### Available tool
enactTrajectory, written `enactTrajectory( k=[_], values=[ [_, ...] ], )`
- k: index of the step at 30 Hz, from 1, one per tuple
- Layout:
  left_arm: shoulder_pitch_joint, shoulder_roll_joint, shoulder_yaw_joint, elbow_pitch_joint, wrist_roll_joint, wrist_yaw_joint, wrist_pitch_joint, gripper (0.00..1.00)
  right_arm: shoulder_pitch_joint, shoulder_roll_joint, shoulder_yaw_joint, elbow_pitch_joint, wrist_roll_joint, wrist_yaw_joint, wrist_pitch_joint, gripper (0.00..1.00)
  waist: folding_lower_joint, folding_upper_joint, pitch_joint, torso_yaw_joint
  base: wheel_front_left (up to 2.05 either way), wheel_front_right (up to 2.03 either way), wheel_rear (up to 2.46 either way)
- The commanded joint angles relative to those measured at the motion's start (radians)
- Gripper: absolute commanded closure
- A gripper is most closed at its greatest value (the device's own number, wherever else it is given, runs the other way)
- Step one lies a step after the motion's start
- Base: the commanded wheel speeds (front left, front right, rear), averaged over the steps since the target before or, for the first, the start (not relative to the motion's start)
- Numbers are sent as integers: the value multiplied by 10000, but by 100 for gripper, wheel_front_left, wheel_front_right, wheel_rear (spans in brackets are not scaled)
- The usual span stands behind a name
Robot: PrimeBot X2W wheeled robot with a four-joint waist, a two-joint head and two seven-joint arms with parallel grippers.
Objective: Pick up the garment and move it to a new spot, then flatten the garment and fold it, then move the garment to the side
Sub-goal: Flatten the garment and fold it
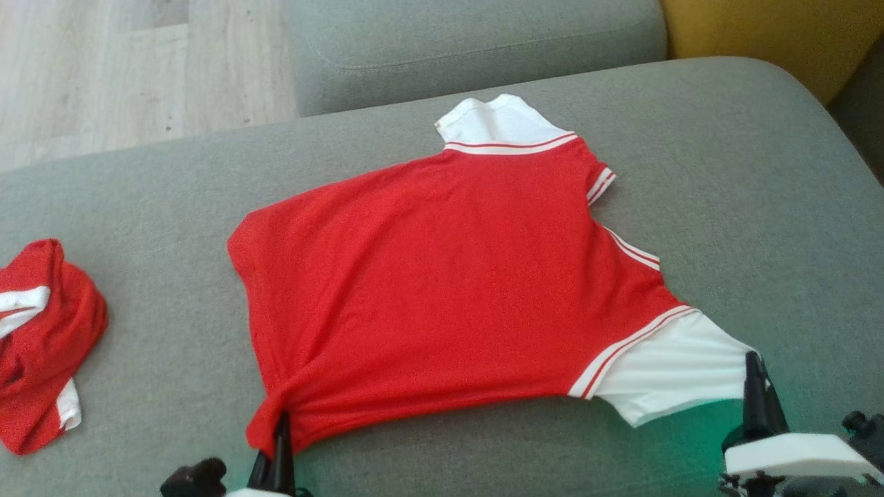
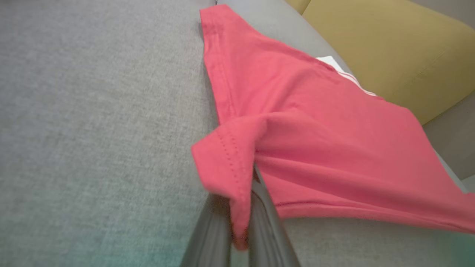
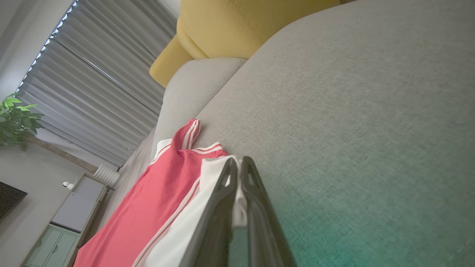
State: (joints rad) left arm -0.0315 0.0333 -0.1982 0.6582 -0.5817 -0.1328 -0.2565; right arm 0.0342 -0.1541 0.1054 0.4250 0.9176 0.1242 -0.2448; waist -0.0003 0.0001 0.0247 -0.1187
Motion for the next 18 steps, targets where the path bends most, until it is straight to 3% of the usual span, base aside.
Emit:
enactTrajectory(
  k=[1,9,18],
  values=[
    [-228,171,270,-436,-76,22,-53,100,-245,-165,6,-429,141,65,13,100,3,-1,-67,115,0,0,0],
    [-985,170,-166,-1166,-304,22,-53,100,-1338,85,82,-1052,311,65,281,100,3,-1,391,446,0,0,0],
    [-1795,170,-556,-1228,-456,22,-53,100,-2886,309,161,-615,274,65,452,100,3,-1,904,841,0,0,0]
  ],
)
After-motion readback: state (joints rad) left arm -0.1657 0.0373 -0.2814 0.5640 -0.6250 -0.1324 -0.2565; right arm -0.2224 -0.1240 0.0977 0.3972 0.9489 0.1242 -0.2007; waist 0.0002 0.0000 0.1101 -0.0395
